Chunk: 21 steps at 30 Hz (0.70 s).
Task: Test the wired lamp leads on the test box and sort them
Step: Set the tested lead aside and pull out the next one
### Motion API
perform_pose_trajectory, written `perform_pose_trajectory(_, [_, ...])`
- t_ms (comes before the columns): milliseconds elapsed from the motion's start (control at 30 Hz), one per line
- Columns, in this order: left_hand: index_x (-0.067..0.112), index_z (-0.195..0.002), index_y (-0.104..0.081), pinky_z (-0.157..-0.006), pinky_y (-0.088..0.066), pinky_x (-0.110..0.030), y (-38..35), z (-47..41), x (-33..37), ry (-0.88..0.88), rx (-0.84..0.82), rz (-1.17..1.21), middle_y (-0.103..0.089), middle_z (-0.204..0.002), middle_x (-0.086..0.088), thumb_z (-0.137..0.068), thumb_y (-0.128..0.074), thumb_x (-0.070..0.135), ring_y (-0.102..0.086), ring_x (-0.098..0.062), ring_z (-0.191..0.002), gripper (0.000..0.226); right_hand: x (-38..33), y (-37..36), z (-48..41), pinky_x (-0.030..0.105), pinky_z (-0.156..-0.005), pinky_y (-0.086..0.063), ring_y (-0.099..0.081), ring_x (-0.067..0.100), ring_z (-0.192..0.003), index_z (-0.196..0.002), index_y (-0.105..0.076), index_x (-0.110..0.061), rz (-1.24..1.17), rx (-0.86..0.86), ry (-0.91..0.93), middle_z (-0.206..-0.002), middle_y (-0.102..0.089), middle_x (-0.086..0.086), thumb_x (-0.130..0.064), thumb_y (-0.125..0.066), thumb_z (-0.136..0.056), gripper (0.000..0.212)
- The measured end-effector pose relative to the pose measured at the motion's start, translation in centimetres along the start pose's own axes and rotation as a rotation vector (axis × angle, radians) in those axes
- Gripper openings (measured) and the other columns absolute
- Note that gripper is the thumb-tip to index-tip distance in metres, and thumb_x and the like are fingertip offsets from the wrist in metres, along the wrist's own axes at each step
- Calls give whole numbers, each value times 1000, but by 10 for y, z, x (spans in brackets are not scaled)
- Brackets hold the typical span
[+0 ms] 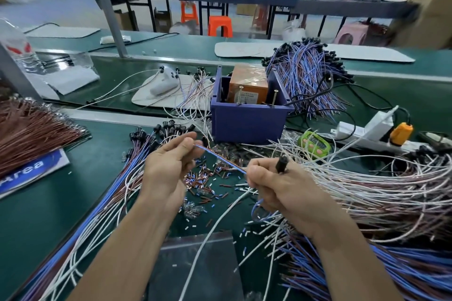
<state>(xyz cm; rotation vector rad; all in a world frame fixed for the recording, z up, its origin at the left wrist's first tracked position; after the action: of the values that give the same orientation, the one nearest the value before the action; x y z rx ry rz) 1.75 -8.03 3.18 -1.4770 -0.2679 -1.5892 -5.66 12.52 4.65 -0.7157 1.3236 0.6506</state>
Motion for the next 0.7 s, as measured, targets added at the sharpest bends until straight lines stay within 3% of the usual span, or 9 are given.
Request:
perform_pose_trajectory(133, [17,-91,-79,-65,-53,-13,13,-5,14,-168,122,-95,-80,-83,2,-96,-65,2,-74,-4,-73,22,-1,10,4,16,-38,-22,-17,7,-38,-71,-61,-12,-143,64,25,-47,-27,-5,-24,-63,-91,23])
perform_pose_trajectory(267, [29,-86,-84,-81,-47,-11,-7,14,4,-236,-108,-377,-80,-96,8,-87,-76,8,-72,3,-93,22,5,6,-2,20,-41,-20,-22,10,-40,-71,-62,-14,-140,111,41,-48,-32,-1,-20,-60,-97,26])
perform_pose_trajectory(367, [30,-86,-85,-74,-52,-10,-23,30,-9,-216,-296,-348,-81,-88,-1,-85,-78,9,-75,-5,-83,22,9,-3,-4,21,-44,-28,-40,15,-43,-69,-64,-19,24,169,41,-49,-49,6,-16,-58,-101,33])
perform_pose_trajectory(500, [26,-79,-85,-74,-55,-17,-33,38,-22,-185,-267,-250,-79,-80,-3,-88,-74,5,-72,-8,-75,26,11,-14,-4,21,-52,-46,-58,15,-53,-66,-67,-10,203,218,145,-56,-65,11,-16,-65,-94,28])
perform_pose_trajectory(600, [23,-76,-84,-74,-55,-16,-34,39,-24,-151,-351,-274,-79,-80,-2,-90,-70,2,-72,-8,-77,29,9,-17,-4,17,-56,-44,-56,7,-56,-65,-72,-12,307,319,244,-60,-66,11,-24,-71,-85,23])
perform_pose_trajectory(700, [18,-76,-83,-74,-54,-15,-33,39,-21,-200,-424,-311,-79,-82,-4,-92,-68,0,-74,-9,-80,29,11,-18,-4,30,-57,-41,-51,15,-55,-63,-72,-10,296,314,214,-59,-65,13,-32,-72,-82,29])
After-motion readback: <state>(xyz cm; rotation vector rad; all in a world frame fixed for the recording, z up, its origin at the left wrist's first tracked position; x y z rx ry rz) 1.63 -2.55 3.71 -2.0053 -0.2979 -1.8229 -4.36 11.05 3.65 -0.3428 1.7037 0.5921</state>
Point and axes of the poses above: each hand's wrist, its own z-axis away from the middle knuckle, its own y-axis out of the back of the hand, x = y × z, the point moved 1 cm from there along -z, towards the middle knuckle
